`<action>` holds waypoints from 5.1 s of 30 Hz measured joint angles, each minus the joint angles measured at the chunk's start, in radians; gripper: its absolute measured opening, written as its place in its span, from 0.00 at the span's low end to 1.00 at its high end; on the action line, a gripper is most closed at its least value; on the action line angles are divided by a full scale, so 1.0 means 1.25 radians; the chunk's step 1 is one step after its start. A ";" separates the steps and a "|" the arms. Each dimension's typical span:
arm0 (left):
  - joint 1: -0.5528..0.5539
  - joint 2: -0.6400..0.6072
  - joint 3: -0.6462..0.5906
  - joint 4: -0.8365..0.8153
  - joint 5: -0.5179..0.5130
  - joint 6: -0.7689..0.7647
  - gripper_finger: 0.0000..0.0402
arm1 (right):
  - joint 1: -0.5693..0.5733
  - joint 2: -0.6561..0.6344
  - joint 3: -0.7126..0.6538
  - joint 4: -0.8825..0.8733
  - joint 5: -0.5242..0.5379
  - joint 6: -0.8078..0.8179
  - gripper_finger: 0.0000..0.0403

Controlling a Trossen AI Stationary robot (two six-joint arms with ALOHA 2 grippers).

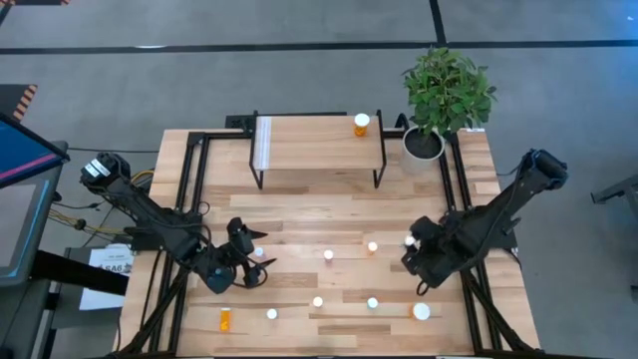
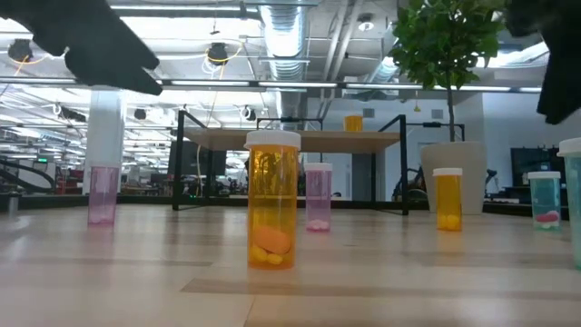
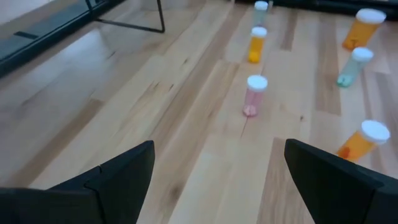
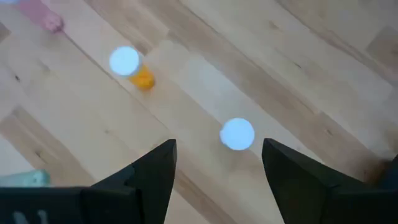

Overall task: Pick and place medicine bottles onto shelf by color
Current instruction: Put the top right small blue pill bottle on the shelf

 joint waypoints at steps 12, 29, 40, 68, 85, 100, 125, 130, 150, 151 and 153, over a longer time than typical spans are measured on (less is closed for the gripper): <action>0.039 0.000 0.000 0.033 0.050 0.013 0.86 | -0.120 -0.120 -0.113 0.121 -0.097 -0.122 0.56; 0.041 0.000 0.000 0.032 0.074 -0.003 0.86 | -0.189 -0.038 -0.121 0.145 -0.150 -0.276 0.56; 0.041 0.000 0.000 0.032 0.080 -0.003 0.86 | -0.205 -0.184 -0.234 0.234 -0.117 -0.308 0.53; 0.039 0.000 0.000 0.035 0.078 -0.010 0.86 | -0.122 -0.124 -0.269 0.289 -0.118 -0.270 0.54; 0.039 0.000 0.000 0.035 0.078 -0.009 0.86 | -0.123 -0.087 -0.269 0.301 -0.113 -0.278 0.41; 0.039 0.000 0.000 0.035 0.076 -0.009 0.86 | -0.140 -0.087 -0.219 0.309 -0.112 -0.318 0.33; 0.039 0.001 0.000 0.146 0.071 0.070 0.86 | -0.637 -0.076 0.216 0.321 -0.128 -0.779 0.36; 0.039 0.001 0.000 0.167 0.071 0.088 0.86 | -0.718 -0.023 0.277 0.321 -0.199 -0.839 0.36; 0.039 0.001 0.000 0.158 0.074 0.096 0.86 | -0.875 0.226 0.453 0.217 -0.256 -0.959 0.37; 0.039 0.001 0.000 0.157 0.074 0.096 0.86 | -0.882 0.233 0.453 0.217 -0.260 -0.963 0.37; 0.039 0.001 0.000 0.153 0.074 0.096 0.86 | -0.894 0.245 0.453 0.217 -0.263 -0.971 0.37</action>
